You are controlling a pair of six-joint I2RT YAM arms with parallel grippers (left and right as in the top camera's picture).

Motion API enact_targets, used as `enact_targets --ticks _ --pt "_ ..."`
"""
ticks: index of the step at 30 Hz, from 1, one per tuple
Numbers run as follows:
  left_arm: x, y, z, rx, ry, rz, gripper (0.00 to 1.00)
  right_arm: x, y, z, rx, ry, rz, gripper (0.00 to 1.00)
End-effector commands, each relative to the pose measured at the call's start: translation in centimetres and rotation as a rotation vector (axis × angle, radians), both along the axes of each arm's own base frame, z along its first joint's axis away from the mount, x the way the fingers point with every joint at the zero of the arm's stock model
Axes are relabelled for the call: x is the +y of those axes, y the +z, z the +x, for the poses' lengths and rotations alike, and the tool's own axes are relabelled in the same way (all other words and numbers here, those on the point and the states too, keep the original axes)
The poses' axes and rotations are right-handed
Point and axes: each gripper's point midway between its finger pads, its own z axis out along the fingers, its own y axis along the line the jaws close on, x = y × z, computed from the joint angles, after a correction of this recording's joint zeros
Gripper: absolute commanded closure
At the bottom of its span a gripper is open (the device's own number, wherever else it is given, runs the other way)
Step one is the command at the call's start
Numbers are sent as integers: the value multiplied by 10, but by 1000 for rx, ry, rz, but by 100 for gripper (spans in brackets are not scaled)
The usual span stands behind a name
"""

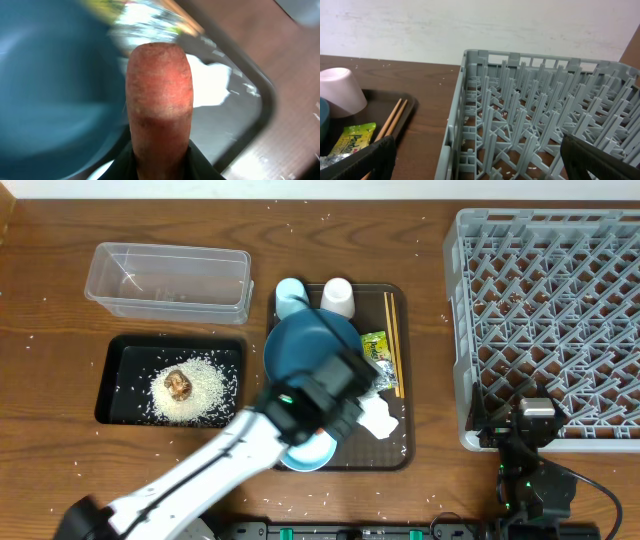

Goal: Sort waste into correct bins and load items into the dishwasher rack
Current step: 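Carry the carrot left and drop it onto the black tray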

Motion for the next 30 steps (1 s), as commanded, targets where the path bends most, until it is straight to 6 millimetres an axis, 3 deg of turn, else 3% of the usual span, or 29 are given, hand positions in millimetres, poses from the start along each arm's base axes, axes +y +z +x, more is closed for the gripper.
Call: enact_targets --ticks 1,7,13,15,22,30 --pt "44 18 30 -18 206 -42 81 1 -1 0 4 3 1 1" --pt "154 22 79 7 707 -111 81 1 -1 0 4 4 1 1" --pt "252 7 89 71 1179 -180 81 1 -1 0 4 3 1 1" --pt "277 1 87 99 1304 -203 81 1 -1 0 4 3 1 1" --pt "310 -30 81 257 1513 -302 81 1 -1 0 4 3 1 1" --pt "312 -55 79 352 1562 -298 77 1 -1 0 4 3 1 1"
